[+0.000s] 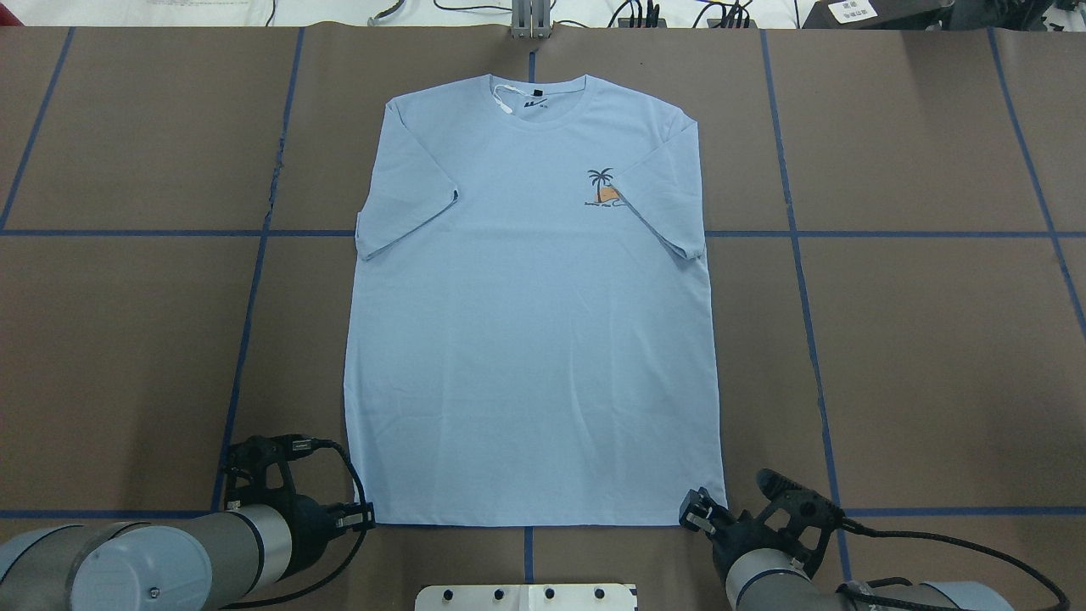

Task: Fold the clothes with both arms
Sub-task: 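Grasp the hem corners nearest the robot with both grippers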

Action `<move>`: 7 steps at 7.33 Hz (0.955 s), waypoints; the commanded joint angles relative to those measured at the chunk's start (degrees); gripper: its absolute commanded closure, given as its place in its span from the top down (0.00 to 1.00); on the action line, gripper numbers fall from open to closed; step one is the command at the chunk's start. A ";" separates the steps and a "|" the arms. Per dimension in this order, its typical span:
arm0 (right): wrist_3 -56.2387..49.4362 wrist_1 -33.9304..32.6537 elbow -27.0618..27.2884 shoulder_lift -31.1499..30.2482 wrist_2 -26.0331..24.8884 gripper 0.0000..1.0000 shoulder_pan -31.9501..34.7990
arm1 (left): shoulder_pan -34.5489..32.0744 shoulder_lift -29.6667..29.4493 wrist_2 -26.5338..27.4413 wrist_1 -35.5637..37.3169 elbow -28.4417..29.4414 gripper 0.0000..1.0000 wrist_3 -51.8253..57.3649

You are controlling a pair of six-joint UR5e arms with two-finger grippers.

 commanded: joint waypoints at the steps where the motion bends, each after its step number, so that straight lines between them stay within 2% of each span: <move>1: 0.02 0.00 -0.10 0.52 -0.19 0.14 -0.03 | 0.00 -0.07 0.00 -0.10 -0.08 0.00 -0.08; 2: 0.10 0.00 -0.10 0.52 -0.19 0.00 -0.03 | 0.00 -0.07 0.00 -0.19 -0.16 0.00 -0.08; 5: -0.07 -0.09 1.47 0.17 -0.37 0.00 0.32 | 0.00 -0.16 0.00 -0.19 -0.86 0.00 -0.08; 6: -0.68 -3.05 6.88 -0.79 0.16 0.00 0.50 | -0.18 0.53 -0.61 0.33 -4.61 0.00 0.27; 7: -0.77 -11.52 15.98 -0.88 1.82 0.00 -0.11 | -0.53 2.46 -4.01 2.08 -11.00 0.00 0.36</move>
